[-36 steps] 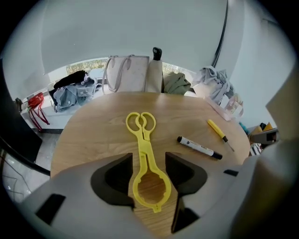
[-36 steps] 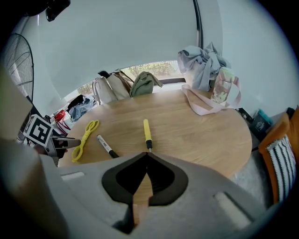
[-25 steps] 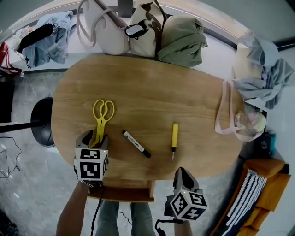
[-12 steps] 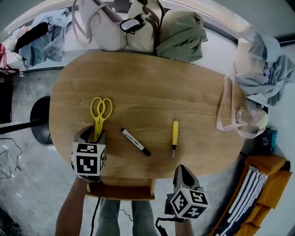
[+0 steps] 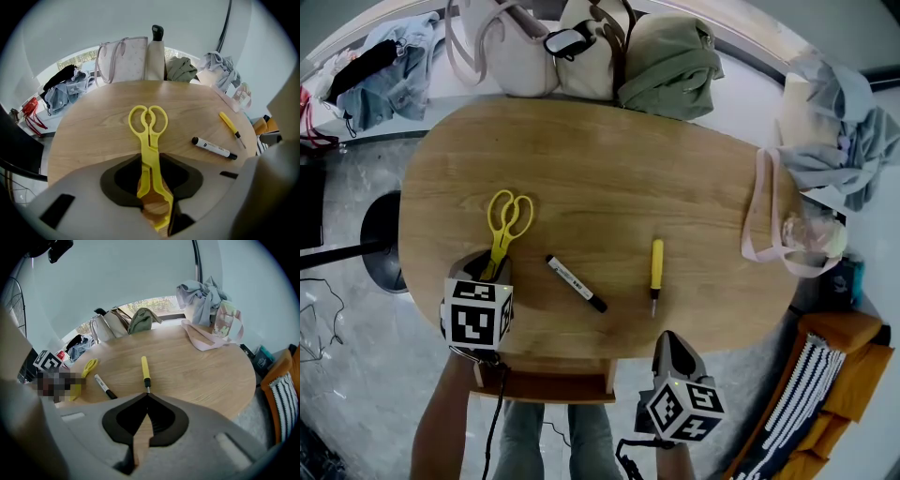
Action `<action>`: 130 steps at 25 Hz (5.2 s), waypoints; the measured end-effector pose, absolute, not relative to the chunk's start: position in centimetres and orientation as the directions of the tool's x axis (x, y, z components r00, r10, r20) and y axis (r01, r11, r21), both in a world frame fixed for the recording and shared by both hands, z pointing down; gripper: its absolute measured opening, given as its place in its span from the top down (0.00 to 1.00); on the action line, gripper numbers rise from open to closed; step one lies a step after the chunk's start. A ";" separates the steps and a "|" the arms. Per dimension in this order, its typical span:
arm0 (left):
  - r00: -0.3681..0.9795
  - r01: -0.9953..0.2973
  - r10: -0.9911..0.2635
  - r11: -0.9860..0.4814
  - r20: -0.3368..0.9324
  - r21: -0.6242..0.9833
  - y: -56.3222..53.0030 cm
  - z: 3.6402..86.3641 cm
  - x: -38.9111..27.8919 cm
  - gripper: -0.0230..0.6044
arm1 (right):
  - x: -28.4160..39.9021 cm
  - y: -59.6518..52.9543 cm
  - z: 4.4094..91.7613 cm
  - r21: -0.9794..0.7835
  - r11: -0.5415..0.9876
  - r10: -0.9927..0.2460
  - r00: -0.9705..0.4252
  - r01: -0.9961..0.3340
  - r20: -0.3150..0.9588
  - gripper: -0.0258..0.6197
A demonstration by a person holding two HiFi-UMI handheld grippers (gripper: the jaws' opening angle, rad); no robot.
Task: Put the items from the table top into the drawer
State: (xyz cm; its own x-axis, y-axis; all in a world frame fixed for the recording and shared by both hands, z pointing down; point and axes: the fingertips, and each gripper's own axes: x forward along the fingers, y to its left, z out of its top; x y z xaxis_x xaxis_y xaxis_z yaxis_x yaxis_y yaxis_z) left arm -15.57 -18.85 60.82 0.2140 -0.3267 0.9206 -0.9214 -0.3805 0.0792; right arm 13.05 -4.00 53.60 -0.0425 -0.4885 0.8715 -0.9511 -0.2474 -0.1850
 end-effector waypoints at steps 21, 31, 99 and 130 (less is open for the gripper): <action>0.259 -0.917 -0.367 -0.385 0.893 0.108 -16.2 57.9 -16.5 0.79 | 11.4 -2.5 52.3 -0.194 -0.243 -0.524 -0.039 -0.950 0.851 0.95; 0.294 -0.881 -0.349 -0.460 0.890 0.110 -11.9 55.3 -16.8 0.79 | 9.4 0.4 49.9 -0.190 -0.236 -0.558 -0.027 -0.953 0.829 0.95; 0.377 -0.217 0.018 -0.970 0.926 0.107 5.4 54.5 -9.3 0.65 | 11.6 21.6 49.0 -0.212 -0.658 -0.499 0.207 -0.723 0.841 0.95; 0.263 0.172 0.047 -0.985 0.964 0.001 -10.8 58.1 -1.1 0.65 | 19.7 10.9 52.0 -0.200 -0.566 -0.462 0.107 -0.800 0.880 0.95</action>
State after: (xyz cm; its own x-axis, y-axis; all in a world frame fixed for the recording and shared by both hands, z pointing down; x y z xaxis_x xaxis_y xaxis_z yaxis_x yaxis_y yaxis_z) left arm -1.08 -10.81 58.15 0.2628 0.0469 0.9637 0.1717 -0.9851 0.0011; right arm 19.73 10.95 51.96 0.1067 -0.4622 0.8803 -0.8000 -0.5657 -0.2000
